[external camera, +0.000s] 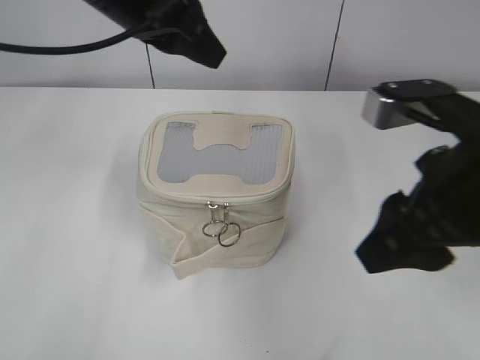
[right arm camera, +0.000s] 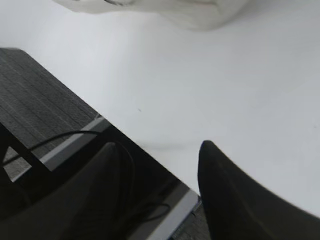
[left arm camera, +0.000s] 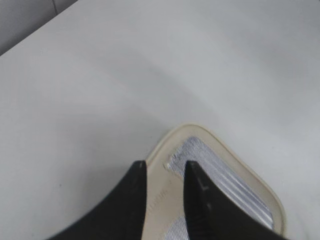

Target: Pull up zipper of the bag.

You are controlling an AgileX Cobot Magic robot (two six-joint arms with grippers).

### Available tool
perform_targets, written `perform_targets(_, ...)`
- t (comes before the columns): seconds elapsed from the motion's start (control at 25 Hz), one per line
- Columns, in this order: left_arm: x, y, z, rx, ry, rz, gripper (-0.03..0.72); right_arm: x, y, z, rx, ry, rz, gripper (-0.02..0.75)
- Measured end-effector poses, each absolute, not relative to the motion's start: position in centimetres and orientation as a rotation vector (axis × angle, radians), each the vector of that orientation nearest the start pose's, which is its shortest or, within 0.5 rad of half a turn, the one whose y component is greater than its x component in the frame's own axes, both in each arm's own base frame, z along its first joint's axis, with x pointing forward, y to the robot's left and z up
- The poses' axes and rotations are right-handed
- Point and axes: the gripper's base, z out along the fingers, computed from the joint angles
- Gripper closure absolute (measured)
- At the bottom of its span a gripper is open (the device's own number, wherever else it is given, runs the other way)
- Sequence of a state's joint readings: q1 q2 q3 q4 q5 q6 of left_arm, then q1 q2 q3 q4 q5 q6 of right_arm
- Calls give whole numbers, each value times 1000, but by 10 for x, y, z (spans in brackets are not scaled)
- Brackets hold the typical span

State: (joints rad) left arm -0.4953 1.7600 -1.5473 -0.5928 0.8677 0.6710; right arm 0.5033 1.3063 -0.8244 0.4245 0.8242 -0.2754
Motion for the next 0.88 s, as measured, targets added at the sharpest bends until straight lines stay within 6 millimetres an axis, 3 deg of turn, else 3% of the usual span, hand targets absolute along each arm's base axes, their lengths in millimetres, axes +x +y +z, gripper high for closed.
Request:
perform_targets(0.16, 263, -176, 336, 958, 2220, -551, 494, 161, 105, 281, -735, 2671, 373, 328)
perform_targets(0.24, 219, -148, 350, 863, 2217, -518, 494, 140, 89, 289, -725, 2633, 316, 328)
perform_targets(0.4, 126, -90, 360, 711, 2166, -476, 494, 90, 58, 286, -705, 2524, 281, 328)
perform_targets(0.56, 49, -38, 341, 578, 2133, -418, 494, 52, 36, 274, -675, 2414, 299, 327)
perform_targets(0.68, 14, -13, 315, 539, 2127, -362, 494, 30, 24, 280, -640, 2265, 325, 327)
perform_targets(0.8, -8, 0, 294, 518, 2092, -348, 494, 14, 16, 282, -615, 2153, 344, 326)
perform_targets(0.88, -16, 6, 290, 501, 2033, -339, 494, 8, 12, 280, -599, 2097, 351, 328)
